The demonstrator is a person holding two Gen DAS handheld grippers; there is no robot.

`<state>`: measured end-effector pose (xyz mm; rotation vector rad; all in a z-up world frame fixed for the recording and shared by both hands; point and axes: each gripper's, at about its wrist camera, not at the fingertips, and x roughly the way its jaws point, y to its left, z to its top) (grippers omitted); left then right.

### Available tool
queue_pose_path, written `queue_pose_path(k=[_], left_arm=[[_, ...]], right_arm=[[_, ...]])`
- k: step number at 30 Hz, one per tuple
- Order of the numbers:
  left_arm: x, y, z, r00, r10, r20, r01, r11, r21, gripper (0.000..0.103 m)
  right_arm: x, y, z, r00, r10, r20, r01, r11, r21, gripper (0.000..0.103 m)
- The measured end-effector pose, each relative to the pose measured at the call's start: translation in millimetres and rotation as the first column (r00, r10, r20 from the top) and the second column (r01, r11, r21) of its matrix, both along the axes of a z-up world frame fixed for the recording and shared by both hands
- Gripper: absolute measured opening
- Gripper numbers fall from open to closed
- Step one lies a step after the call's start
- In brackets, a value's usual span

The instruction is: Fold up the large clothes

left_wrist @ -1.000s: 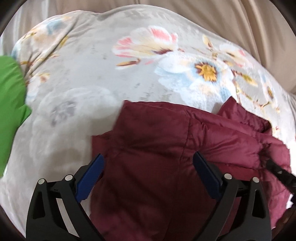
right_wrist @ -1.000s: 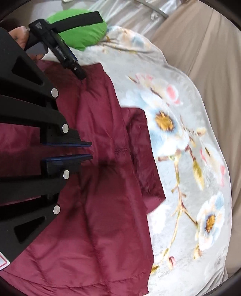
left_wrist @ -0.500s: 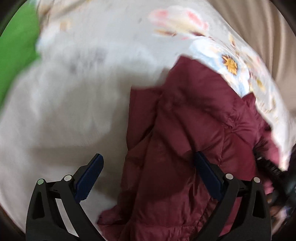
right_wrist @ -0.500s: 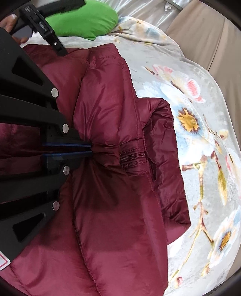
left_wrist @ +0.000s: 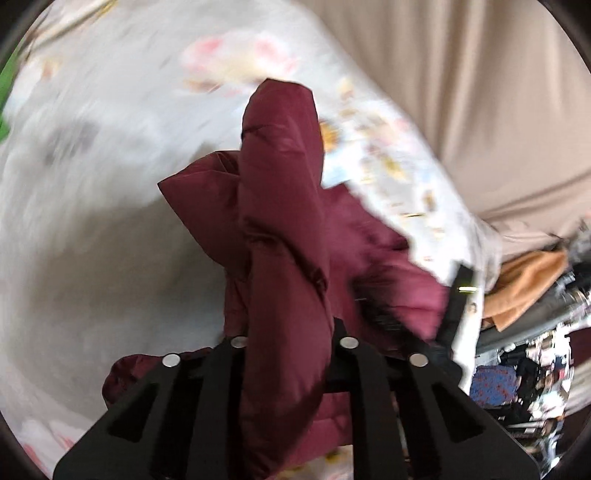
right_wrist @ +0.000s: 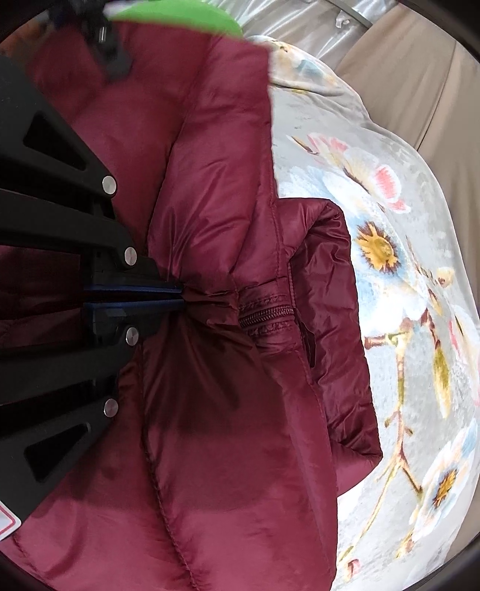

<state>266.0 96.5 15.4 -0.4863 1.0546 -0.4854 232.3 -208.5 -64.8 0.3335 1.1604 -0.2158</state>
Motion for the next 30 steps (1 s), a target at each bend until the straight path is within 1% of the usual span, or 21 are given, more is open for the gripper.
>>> queue_pose_path(k=[1, 2, 3, 4, 5, 6, 7, 8, 9, 11, 12, 14, 15, 18, 20, 22, 23, 26, 27, 29, 30], left_arm=[[-1.1, -5.3, 7.9, 1.000, -0.010, 0.017, 0.010, 1.000, -0.008, 0.011], [-5.7, -15.3, 21.6, 0.999, -0.027, 0.047, 0.027, 1.000, -0.012, 0.011], [-7.9, -21.9, 29.6, 0.997, -0.039, 0.064, 0.040, 0.999, -0.012, 0.010], [-12.4, -31.7, 40.0, 0.995, -0.056, 0.086, 0.057, 0.998, -0.012, 0.010], [-15.6, -39.4, 47.1, 0.993, -0.068, 0.101, 0.069, 0.998, -0.007, 0.010], [-18.6, -46.9, 53.3, 0.991, -0.079, 0.112, 0.080, 0.997, 0.002, 0.010], [-20.6, -51.5, 56.2, 0.990, -0.085, 0.116, 0.085, 0.996, 0.003, 0.010], [-21.6, -55.8, 58.9, 0.989, -0.089, 0.116, 0.089, 0.996, 0.002, 0.010], [-23.2, -59.4, 61.0, 0.989, -0.091, 0.117, 0.091, 0.996, 0.002, 0.010], [-27.0, -66.3, 64.8, 0.989, -0.089, 0.120, 0.088, 0.996, 0.017, 0.010], [-30.2, -69.1, 66.8, 0.989, -0.086, 0.119, 0.084, 0.996, 0.019, 0.010], [-32.1, -70.9, 69.6, 0.989, -0.083, 0.118, 0.081, 0.996, 0.020, 0.010], [-33.9, -76.1, 71.2, 0.990, -0.081, 0.117, 0.079, 0.997, 0.022, 0.010], [-44.6, -85.1, 71.3, 0.990, -0.099, 0.099, 0.097, 0.995, 0.027, 0.009], [-53.9, -89.0, 67.7, 0.989, -0.112, 0.100, 0.107, 0.993, 0.047, 0.009], [-59.8, -99.1, 59.5, 0.987, -0.131, 0.095, 0.123, 0.989, 0.085, 0.009], [-60.8, -101.4, 56.0, 0.987, -0.131, 0.090, 0.123, 0.988, 0.089, 0.009], [-61.5, -106.9, 54.6, 0.986, -0.133, 0.100, 0.123, 0.988, 0.098, 0.009], [-60.9, -108.9, 56.4, 0.985, -0.135, 0.105, 0.124, 0.987, 0.102, 0.009], [-57.6, -112.6, 59.5, 0.985, -0.133, 0.108, 0.122, 0.987, 0.102, 0.009], [-55.9, -113.8, 60.0, 0.985, -0.133, 0.106, 0.122, 0.988, 0.099, 0.009]], right_arm=[[0.4, -1.0, 1.6, 1.000, 0.001, -0.005, -0.001, 1.000, 0.007, 0.002], [-1.3, -2.6, 4.5, 1.000, -0.002, -0.011, 0.002, 1.000, 0.015, 0.002], [-5.6, -5.0, 12.2, 1.000, -0.014, -0.013, 0.015, 1.000, 0.024, 0.003], [-12.8, -6.8, 22.8, 1.000, -0.024, 0.010, 0.023, 0.999, 0.041, 0.009], [-21.4, -7.7, 34.6, 0.999, -0.025, 0.039, 0.023, 0.998, 0.056, 0.011], [-37.2, -9.3, 50.8, 0.997, -0.022, 0.069, 0.018, 0.998, 0.058, 0.011], [-52.5, -11.5, 62.5, 0.996, -0.023, 0.082, 0.018, 0.998, 0.057, 0.011], [-64.8, -13.8, 69.3, 0.996, -0.027, 0.086, 0.022, 0.998, 0.066, 0.011], [-85.4, -18.7, 76.1, 0.995, -0.043, 0.095, 0.033, 0.995, 0.097, 0.011], [-114.3, -24.2, 74.6, 0.993, -0.072, 0.092, 0.056, 0.984, 0.170, 0.012], [-125.0, -23.1, 66.8, 0.994, -0.078, 0.074, 0.062, 0.977, 0.204, 0.012], [-130.0, -11.2, 48.3, 0.997, -0.057, 0.046, 0.045, 0.971, 0.234, 0.012], [-127.8, -1.8, 36.6, 0.999, -0.035, 0.037, 0.024, 0.967, 0.253, 0.012], [-115.1, 19.4, 17.6, 0.999, 0.023, 0.047, -0.035, 0.962, 0.272, 0.009], [-104.8, 26.8, 6.6, 0.998, 0.054, 0.043, -0.065, 0.952, 0.299, 0.005], [-93.9, 31.4, -6.9, 0.996, 0.079, 0.035, -0.086, 0.946, 0.312, 0.005], [-92.2, 31.2, -9.0, 0.996, 0.079, 0.033, -0.086, 0.945, 0.315, 0.005], [-95.9, 23.2, -2.4, 0.997, 0.069, 0.024, -0.073, 0.934, 0.350, 0.005], [-104.0, 15.3, 7.9, 0.998, 0.055, 0.034, -0.064, 0.931, 0.359, 0.005], [-129.9, -3.7, 35.7, 0.996, 0.007, 0.084, -0.035, 0.939, 0.341, 0.007], [-151.6, -21.4, 55.0, 0.992, -0.044, 0.118, 0.003, 0.945, 0.328, 0.007]])
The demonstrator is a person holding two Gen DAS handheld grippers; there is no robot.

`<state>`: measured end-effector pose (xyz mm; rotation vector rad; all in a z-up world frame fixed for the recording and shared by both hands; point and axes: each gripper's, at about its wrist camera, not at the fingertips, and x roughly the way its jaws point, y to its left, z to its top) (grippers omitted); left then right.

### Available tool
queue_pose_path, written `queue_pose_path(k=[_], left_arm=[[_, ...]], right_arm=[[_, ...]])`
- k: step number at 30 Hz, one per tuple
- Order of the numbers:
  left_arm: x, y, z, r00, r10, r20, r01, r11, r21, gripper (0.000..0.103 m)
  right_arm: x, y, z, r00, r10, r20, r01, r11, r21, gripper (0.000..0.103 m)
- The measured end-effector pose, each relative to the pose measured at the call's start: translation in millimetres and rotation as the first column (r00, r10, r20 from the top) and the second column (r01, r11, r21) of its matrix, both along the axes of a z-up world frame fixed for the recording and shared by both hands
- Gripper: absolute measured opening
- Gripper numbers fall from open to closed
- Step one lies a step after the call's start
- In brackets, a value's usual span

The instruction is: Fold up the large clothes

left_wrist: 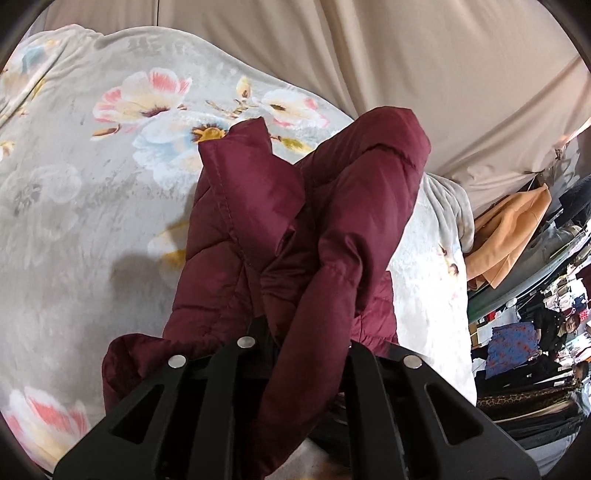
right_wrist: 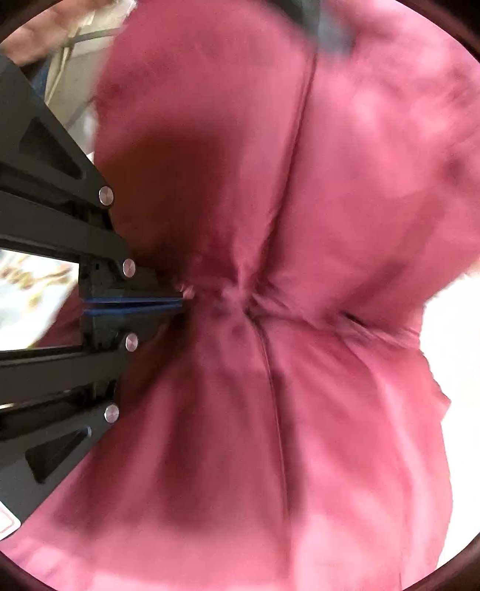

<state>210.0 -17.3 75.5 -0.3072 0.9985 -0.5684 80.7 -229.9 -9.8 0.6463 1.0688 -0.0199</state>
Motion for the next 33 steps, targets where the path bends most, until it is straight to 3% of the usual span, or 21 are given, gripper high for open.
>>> queue_pose_path(k=[2, 4, 5, 7, 10, 14, 19, 23, 26, 33], left_arm=[[0.3, -2.9, -0.1, 1.000, 0.004, -0.001, -0.004, 1.000, 0.000, 0.009], [0.7, -6.9, 0.0, 1.000, 0.005, -0.004, -0.005, 1.000, 0.004, 0.009], [0.6, -8.9, 0.2, 1.000, 0.003, -0.004, -0.003, 1.000, 0.005, 0.009], [-0.7, -14.8, -0.5, 1.000, -0.003, -0.004, 0.003, 1.000, 0.015, 0.009], [-3.5, -27.2, -1.0, 1.000, -0.018, -0.013, 0.018, 1.000, 0.025, 0.009], [-10.4, -50.8, 0.9, 0.999, -0.052, -0.014, 0.052, 0.998, 0.040, 0.009], [-16.3, -124.3, -15.4, 0.990, -0.132, -0.042, 0.135, 0.988, 0.073, 0.009], [-13.7, -178.4, -58.7, 0.980, -0.160, -0.118, 0.175, 0.976, 0.129, 0.010], [-15.4, -210.3, -93.8, 0.980, -0.155, -0.126, 0.180, 0.959, 0.218, 0.011], [-22.4, -236.9, -119.0, 0.989, -0.120, -0.086, 0.141, 0.940, 0.309, 0.014]], right_arm=[[-33.0, -30.3, 25.2, 0.995, -0.098, 0.032, 0.099, 0.994, -0.050, 0.007], [-66.5, -64.9, 44.7, 0.974, -0.221, 0.043, 0.225, 0.965, -0.136, 0.008], [-83.9, -88.6, 50.3, 0.952, -0.302, 0.057, 0.307, 0.941, -0.144, 0.008], [-98.1, -113.8, 41.4, 0.927, -0.372, 0.053, 0.375, 0.921, -0.101, 0.008], [-82.2, -118.0, 16.6, 0.943, -0.333, 0.009, 0.333, 0.938, -0.094, 0.008], [-34.3, -92.8, -10.9, 0.971, -0.239, -0.016, 0.235, 0.964, -0.123, 0.008], [-29.0, -94.7, -18.3, 0.965, -0.262, -0.001, 0.261, 0.963, -0.064, 0.006], [-68.2, -110.0, 2.9, 0.956, -0.293, 0.011, 0.293, 0.955, -0.055, 0.006], [-111.6, -121.6, 23.2, 0.935, -0.351, 0.042, 0.353, 0.934, -0.045, 0.006], [-167.9, -132.6, 58.1, 0.910, -0.411, 0.055, 0.414, 0.902, -0.118, 0.009]])
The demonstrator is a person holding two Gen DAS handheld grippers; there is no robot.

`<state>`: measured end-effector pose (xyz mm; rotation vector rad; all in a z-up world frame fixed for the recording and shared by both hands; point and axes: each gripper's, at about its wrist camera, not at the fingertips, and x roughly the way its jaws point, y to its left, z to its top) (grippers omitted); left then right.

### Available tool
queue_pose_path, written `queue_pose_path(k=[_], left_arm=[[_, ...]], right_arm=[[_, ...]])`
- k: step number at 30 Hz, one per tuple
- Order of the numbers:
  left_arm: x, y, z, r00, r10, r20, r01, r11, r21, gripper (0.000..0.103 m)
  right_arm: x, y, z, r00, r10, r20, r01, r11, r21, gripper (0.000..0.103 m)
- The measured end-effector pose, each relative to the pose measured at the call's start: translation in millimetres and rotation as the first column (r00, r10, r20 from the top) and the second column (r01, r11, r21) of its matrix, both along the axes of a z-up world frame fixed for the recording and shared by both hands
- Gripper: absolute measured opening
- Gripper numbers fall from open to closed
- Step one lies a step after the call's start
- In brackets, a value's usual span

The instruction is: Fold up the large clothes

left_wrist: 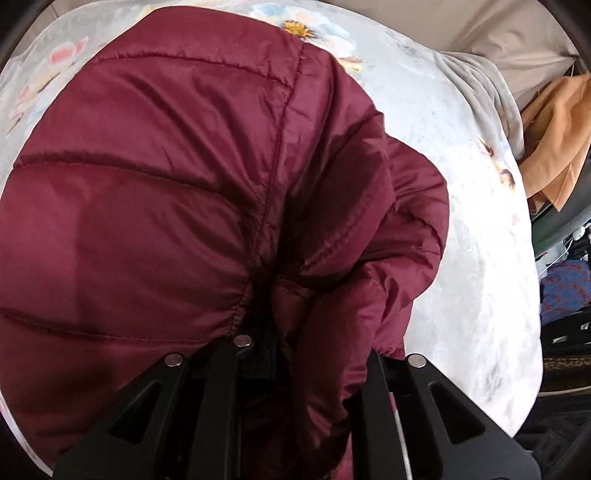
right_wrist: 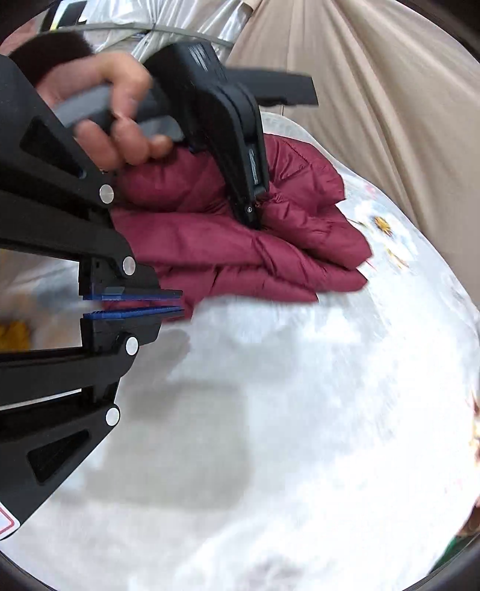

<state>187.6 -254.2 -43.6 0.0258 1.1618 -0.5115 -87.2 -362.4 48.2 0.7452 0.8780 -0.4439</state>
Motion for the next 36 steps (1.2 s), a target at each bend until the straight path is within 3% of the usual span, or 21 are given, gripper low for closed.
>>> queue_pose_path(k=[2, 5, 6, 7, 9, 12, 14, 17, 19, 24, 26, 27, 28, 30, 31, 33, 36], left_arm=[[-3.3, -0.7, 10.2, 1.000, -0.021, 0.014, 0.021, 1.000, -0.019, 0.020], [-11.4, 25.1, 40.6, 1.000, -0.022, -0.006, 0.021, 0.990, -0.142, 0.031], [-14.9, 36.6, 53.1, 1.000, -0.021, -0.004, 0.020, 0.983, -0.180, 0.042], [-19.4, 51.9, 68.6, 1.000, -0.019, 0.007, 0.020, 0.973, -0.231, 0.059], [-27.4, 85.6, 93.6, 0.999, 0.020, 0.037, -0.007, 0.944, -0.329, 0.079], [-35.3, 137.1, 126.7, 0.996, 0.064, 0.066, -0.028, 0.895, -0.446, 0.082], [-36.3, 159.9, 135.8, 0.989, 0.112, 0.093, -0.059, 0.893, -0.446, 0.082], [-29.9, 188.9, 132.2, 0.977, 0.160, 0.143, -0.103, 0.934, -0.343, 0.082], [-28.6, 198.9, 118.0, 0.976, 0.176, 0.125, -0.136, 0.951, -0.278, 0.081], [-30.1, 200.1, 75.8, 0.984, 0.172, 0.055, -0.157, 0.965, -0.208, 0.078], [-35.0, 193.4, 61.2, 0.987, 0.157, 0.034, -0.148, 0.973, -0.177, 0.075], [-38.1, 194.4, 56.1, 0.988, 0.152, 0.028, -0.145, 0.975, -0.166, 0.074], [-41.2, 190.4, 53.2, 0.987, 0.155, 0.034, -0.149, 0.978, -0.149, 0.074], [-43.4, 182.9, 50.6, 0.990, 0.135, 0.052, -0.127, 0.983, -0.133, 0.074], [-43.8, 177.3, 49.4, 0.991, 0.123, 0.057, -0.115, 0.986, -0.120, 0.074], [-45.4, 164.5, 40.1, 0.994, 0.097, 0.058, -0.092, 0.993, -0.077, 0.074], [-48.4, 143.1, 25.3, 0.996, 0.058, 0.071, -0.058, 0.998, -0.005, 0.077]], right_arm=[[14.0, 7.5, 3.5, 1.000, -0.010, 0.009, 0.010, 1.000, -0.005, 0.010], [-9.9, 4.3, 21.0, 1.000, 0.003, 0.021, -0.002, 0.999, -0.039, 0.018], [-13.4, 7.1, 31.0, 0.999, 0.015, 0.030, -0.013, 0.998, -0.064, 0.030], [-15.9, 11.2, 37.6, 0.999, 0.027, 0.037, -0.024, 0.996, -0.086, 0.046], [-6.5, 19.3, 55.7, 0.996, 0.068, 0.062, -0.059, 0.988, -0.141, 0.057], [15.2, 34.7, 78.5, 0.984, 0.148, 0.100, -0.127, 0.974, -0.189, 0.062], [35.9, 46.2, 86.9, 0.972, 0.200, 0.125, -0.172, 0.964, -0.200, 0.068], [69.2, 59.0, 84.0, 0.960, 0.258, 0.104, -0.232, 0.949, -0.212, 0.074], [89.6, 61.9, 72.0, 0.962, 0.271, 0.044, -0.256, 0.943, -0.214, 0.074], [109.8, 50.0, 31.2, 0.967, 0.254, -0.013, -0.254, 0.966, -0.040, 0.074], [114.0, 49.0, 22.6, 0.963, 0.266, -0.037, -0.268, 0.963, -0.035, 0.055], [113.2, 48.5, 22.8, 0.960, 0.277, -0.047, -0.279, 0.959, -0.041, 0.020], [106.3, 45.2, 29.3, 0.964, 0.264, -0.025, -0.265, 0.963, -0.056, 0.006], [87.0, 36.1, 46.3, 0.971, 0.235, 0.053, -0.230, 0.969, -0.091, 0.005], [81.0, 31.3, 48.6, 0.975, 0.218, 0.051, -0.212, 0.971, -0.109, 0.005], [74.1, 14.4, 30.2, 0.981, 0.193, -0.024, -0.194, 0.975, -0.105, 0.005], [68.6, -6.8, -24.2, 0.975, 0.167, -0.147, -0.177, 0.983, -0.054, 0.002]])
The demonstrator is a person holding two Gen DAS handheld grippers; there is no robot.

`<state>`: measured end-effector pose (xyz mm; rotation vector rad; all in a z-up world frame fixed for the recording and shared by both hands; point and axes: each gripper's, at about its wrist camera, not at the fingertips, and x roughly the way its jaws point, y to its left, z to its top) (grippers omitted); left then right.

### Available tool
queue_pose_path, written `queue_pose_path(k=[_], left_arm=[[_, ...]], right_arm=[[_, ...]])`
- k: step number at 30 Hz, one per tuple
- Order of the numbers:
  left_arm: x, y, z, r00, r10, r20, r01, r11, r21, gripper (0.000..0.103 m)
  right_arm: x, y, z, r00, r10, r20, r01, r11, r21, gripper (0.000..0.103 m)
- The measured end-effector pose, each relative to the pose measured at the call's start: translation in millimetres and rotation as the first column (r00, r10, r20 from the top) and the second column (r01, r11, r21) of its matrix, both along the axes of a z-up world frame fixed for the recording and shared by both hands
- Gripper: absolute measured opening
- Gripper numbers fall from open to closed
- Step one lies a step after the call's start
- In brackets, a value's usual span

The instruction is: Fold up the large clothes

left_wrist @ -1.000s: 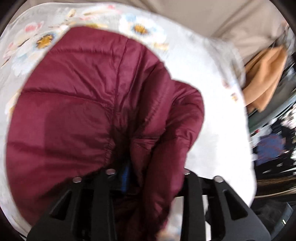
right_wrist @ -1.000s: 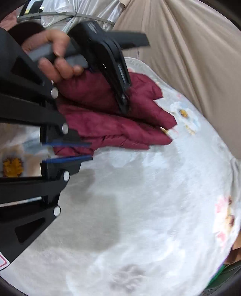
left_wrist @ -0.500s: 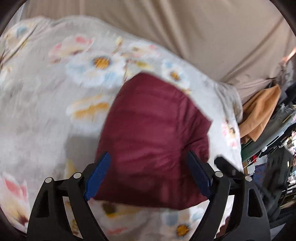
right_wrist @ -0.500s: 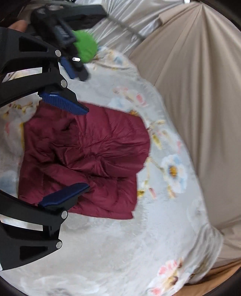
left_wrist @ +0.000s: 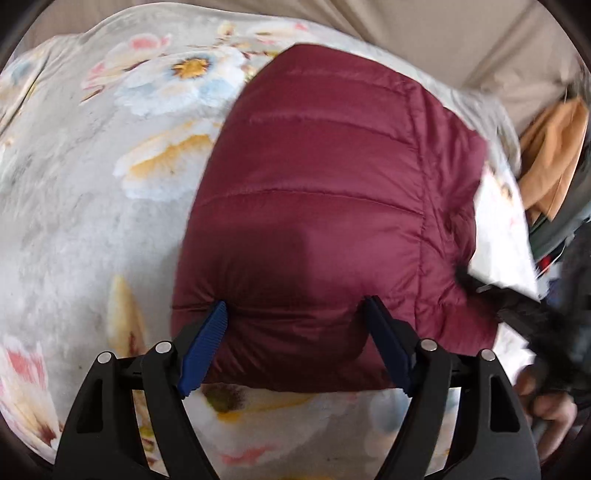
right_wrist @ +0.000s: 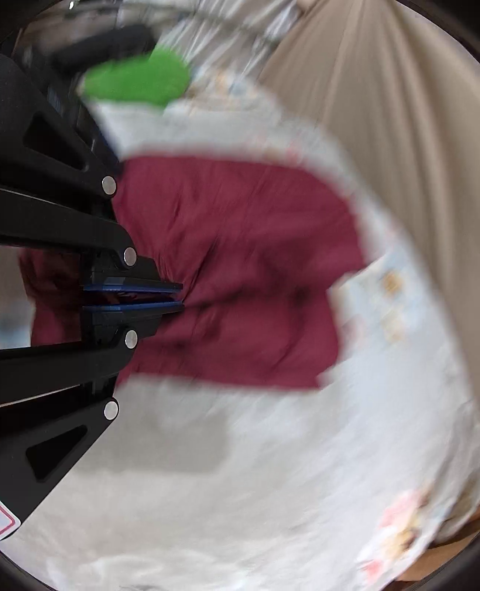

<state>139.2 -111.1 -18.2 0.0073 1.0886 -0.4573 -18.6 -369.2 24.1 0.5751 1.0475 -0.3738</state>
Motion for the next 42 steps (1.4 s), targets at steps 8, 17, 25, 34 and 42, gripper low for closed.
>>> queue_pose_path(k=[8, 17, 25, 34, 42], left_arm=[[-3.9, -21.3, -13.0, 0.999, -0.015, 0.028, 0.012, 0.995, 0.100, 0.079], [-6.2, -22.1, -12.1, 0.999, -0.020, 0.028, 0.017, 0.993, 0.118, 0.079], [-7.1, -22.7, -12.8, 0.999, -0.024, 0.034, 0.019, 0.992, 0.123, 0.080], [-8.0, -33.5, -16.6, 0.998, -0.034, 0.045, 0.026, 0.986, 0.162, 0.084], [-1.9, -18.7, -2.3, 1.000, -0.022, -0.004, 0.023, 0.996, 0.086, 0.081]], right_arm=[[-14.4, 1.1, 33.0, 0.995, -0.061, 0.082, 0.066, 0.997, -0.049, 0.014], [53.9, -9.9, 76.6, 0.987, -0.029, 0.158, 0.051, 0.989, -0.138, 0.062], [66.4, -17.8, 84.6, 0.973, -0.023, 0.231, 0.058, 0.988, -0.146, 0.004], [85.4, -39.7, 5.5, 0.997, -0.070, 0.027, 0.073, 0.989, -0.131, 0.003], [49.2, 3.1, 72.7, 0.995, 0.017, 0.094, 0.011, 0.958, -0.286, 0.011]])
